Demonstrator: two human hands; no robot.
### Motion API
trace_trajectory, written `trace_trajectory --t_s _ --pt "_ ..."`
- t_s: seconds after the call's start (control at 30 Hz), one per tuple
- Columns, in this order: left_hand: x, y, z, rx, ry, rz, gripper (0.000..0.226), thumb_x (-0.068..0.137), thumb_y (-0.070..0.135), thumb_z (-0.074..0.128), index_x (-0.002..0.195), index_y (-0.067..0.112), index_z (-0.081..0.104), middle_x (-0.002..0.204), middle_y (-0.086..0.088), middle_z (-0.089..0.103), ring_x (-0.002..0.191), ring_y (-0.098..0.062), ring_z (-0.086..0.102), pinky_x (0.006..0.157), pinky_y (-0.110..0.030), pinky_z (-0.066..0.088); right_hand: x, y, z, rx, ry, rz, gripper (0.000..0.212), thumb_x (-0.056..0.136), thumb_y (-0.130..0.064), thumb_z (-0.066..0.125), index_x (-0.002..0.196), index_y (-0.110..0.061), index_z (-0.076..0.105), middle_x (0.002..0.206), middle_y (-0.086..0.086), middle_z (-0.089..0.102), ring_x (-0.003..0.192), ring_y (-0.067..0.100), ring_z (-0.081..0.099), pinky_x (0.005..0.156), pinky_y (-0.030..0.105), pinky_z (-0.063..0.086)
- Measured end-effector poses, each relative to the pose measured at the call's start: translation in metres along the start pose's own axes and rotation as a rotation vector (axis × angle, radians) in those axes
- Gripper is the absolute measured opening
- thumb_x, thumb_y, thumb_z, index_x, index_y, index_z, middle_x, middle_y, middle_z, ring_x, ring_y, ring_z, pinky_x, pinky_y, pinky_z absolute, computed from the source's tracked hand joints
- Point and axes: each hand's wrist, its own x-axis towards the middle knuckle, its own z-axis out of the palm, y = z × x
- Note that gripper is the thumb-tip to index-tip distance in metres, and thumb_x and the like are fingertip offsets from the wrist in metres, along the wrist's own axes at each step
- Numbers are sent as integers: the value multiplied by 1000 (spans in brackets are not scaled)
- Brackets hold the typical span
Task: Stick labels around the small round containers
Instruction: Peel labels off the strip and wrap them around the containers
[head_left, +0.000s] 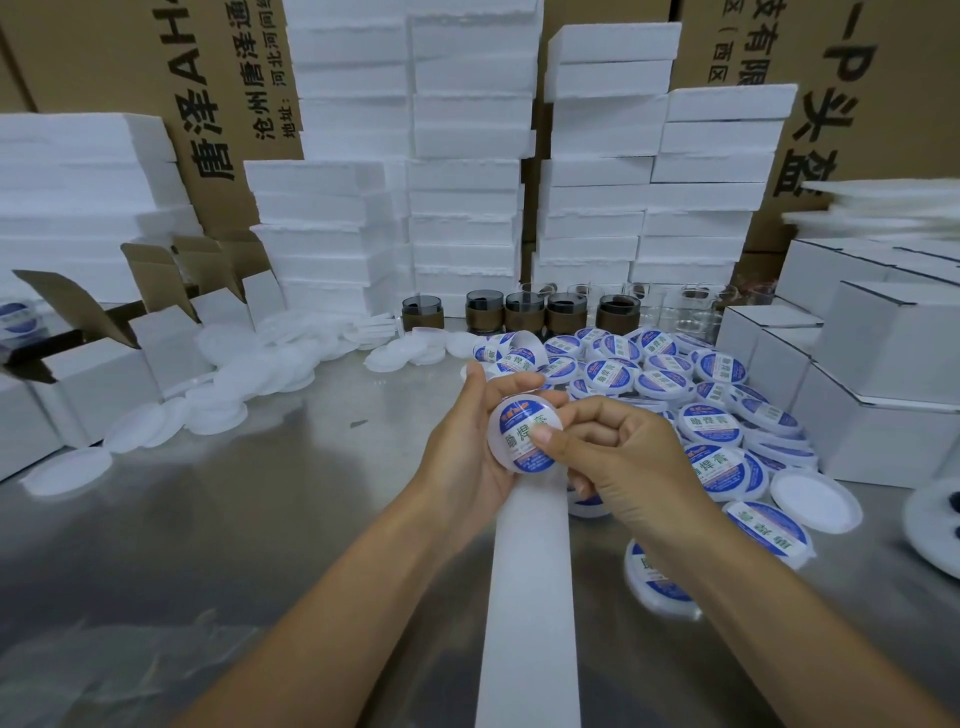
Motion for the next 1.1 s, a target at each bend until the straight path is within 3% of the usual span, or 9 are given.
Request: trace_trajectory --t_s 0.4,0.5,0.57,0.7,0.83,1.1 --pt "-3 1 4 60 -8 -29 44 95 42 33 94 8 62 83 -9 72 74 -17 70 63 -27 58 2 5 3 -11 101 3 12 75 -11 74 75 -7 62 51 -1 63 37 6 48 42 15 44" --pt "-5 1 6 60 -34 -27 25 90 27 46 96 8 61 83 -8 72 76 -18 70 64 -27 58 2 6 2 -9 101 -2 13 76 -10 74 75 -7 61 50 -2 62 36 6 49 41 16 44" --pt "-6 2 6 46 -66 -21 19 89 9 44 100 6 60 85 -9 72 78 -19 70 65 -27 58 2 6 3 -3 100 3 13 76 -9 73 76 -7 60 48 -3 61 36 6 49 41 16 43" --pt "-7 2 7 17 -111 -19 41 65 -8 40 100 3 59 88 -14 71 81 -24 70 70 -31 58 1 6 4 14 109 4 16 77 -7 72 73 -9 57 44 -4 56 35 6 48 40 15 42" --pt "-6 2 6 56 -97 -8 46 74 -15 25 98 2 60 87 -14 72 84 -25 70 74 -33 57 1 5 5 18 113 13 15 79 -6 70 75 -8 56 44 -4 57 36 6 50 39 15 42" --pt "-5 -2 5 168 -103 7 47 77 -18 29 99 6 63 96 -13 69 88 -23 67 73 -32 56 3 8 4 -17 167 43 12 79 -5 70 77 -7 58 46 -1 60 37 6 53 38 17 44"
